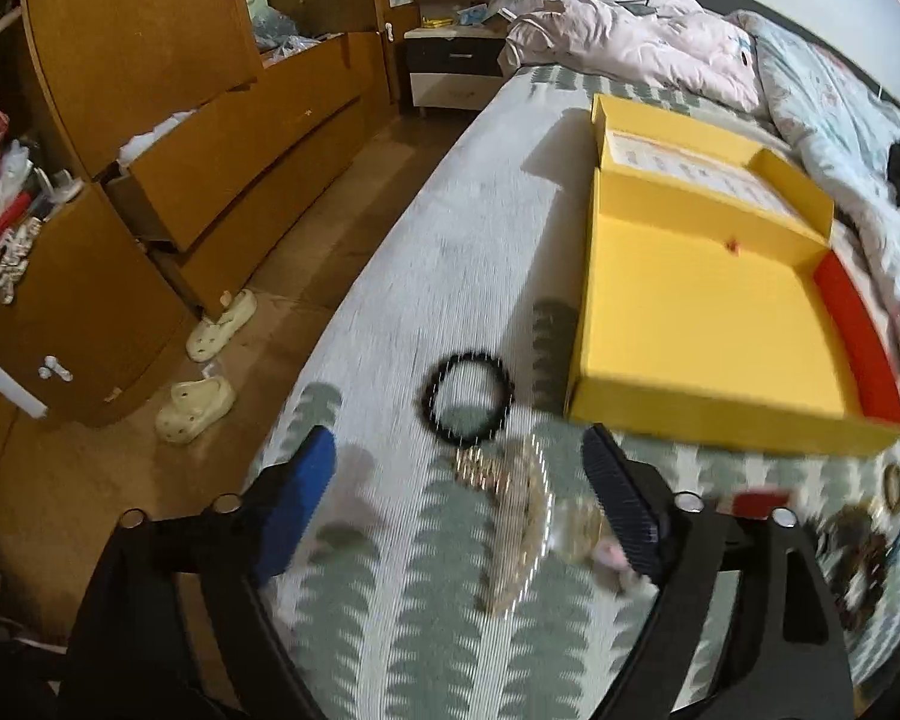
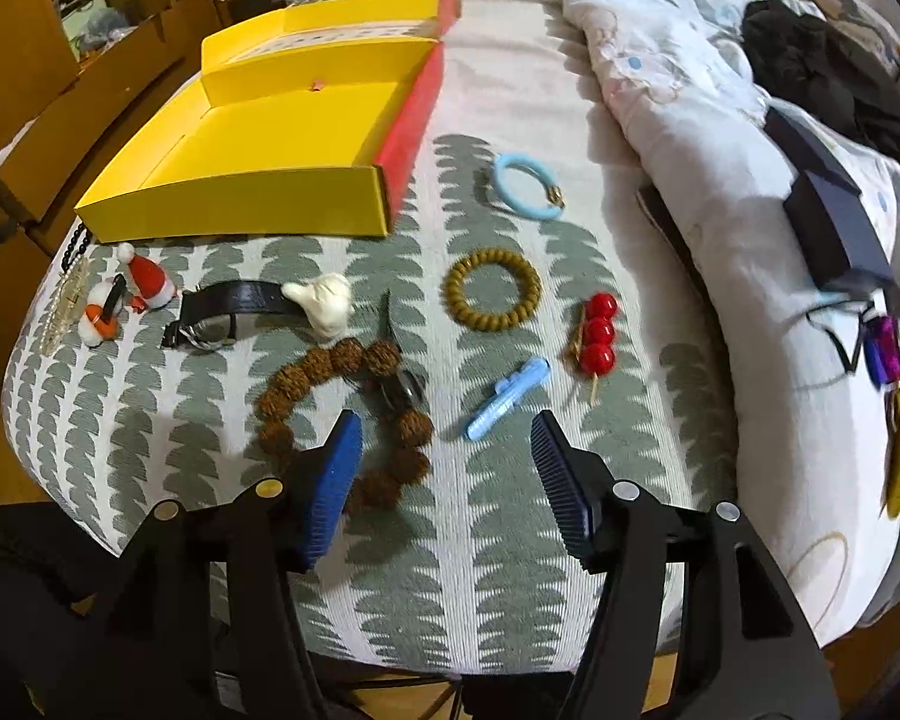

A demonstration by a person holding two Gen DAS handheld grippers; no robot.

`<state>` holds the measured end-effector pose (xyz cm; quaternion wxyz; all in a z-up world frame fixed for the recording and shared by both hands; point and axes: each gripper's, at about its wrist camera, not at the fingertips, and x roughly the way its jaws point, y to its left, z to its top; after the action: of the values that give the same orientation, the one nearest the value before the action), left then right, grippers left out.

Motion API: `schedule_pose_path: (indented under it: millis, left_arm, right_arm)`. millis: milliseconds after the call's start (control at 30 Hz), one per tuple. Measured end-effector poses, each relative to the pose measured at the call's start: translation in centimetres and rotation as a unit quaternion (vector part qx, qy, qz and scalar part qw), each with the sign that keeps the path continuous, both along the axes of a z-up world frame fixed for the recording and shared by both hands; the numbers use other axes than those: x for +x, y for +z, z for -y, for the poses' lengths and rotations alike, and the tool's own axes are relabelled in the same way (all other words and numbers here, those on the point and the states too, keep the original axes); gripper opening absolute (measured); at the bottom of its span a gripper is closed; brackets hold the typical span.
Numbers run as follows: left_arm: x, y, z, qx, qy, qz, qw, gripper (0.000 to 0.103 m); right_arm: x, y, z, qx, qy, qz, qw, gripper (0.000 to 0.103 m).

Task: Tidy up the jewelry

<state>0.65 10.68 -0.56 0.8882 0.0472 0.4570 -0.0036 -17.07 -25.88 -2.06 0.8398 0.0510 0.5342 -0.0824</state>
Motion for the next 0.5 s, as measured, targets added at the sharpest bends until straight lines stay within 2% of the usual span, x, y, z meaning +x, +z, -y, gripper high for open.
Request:
schedule_pose_path:
  millis: [100,200,367,433,500]
  left_arm:
    - [-1.9,-1.0,0.6,0.005,-0.005,-0.008,0.9999,0.085]
    - [-3.6,-1.3,0.6,-0.005,0.0,-0.006,1.0,0.085]
    - [-6.1,-1.2,1.1,-0.015,0.01,0.017,0.9997,0.089]
    - [-7.0,-1.3,1.8,-0.005,0.009,0.027,0.9996,0.089]
    - [-7.8,-1.5,2.5,0.008,0.005,0.037,0.9993,0.09]
  right_arm:
    - [-0.8,-0.2,0.0,0.0,-0.001,-0.003,1.0,0.062]
    - [-1.5,-0.1,-0.2,0.002,0.001,0.002,1.0,0.062]
    - [-2.1,-0.1,0.0,0.007,-0.006,0.01,1.0,0.062]
    - [-2.2,-0.2,-0.2,0.006,-0.007,0.01,1.0,0.067]
    - [-2.3,-0.2,-0.3,0.004,-0.011,0.015,1.0,0.076]
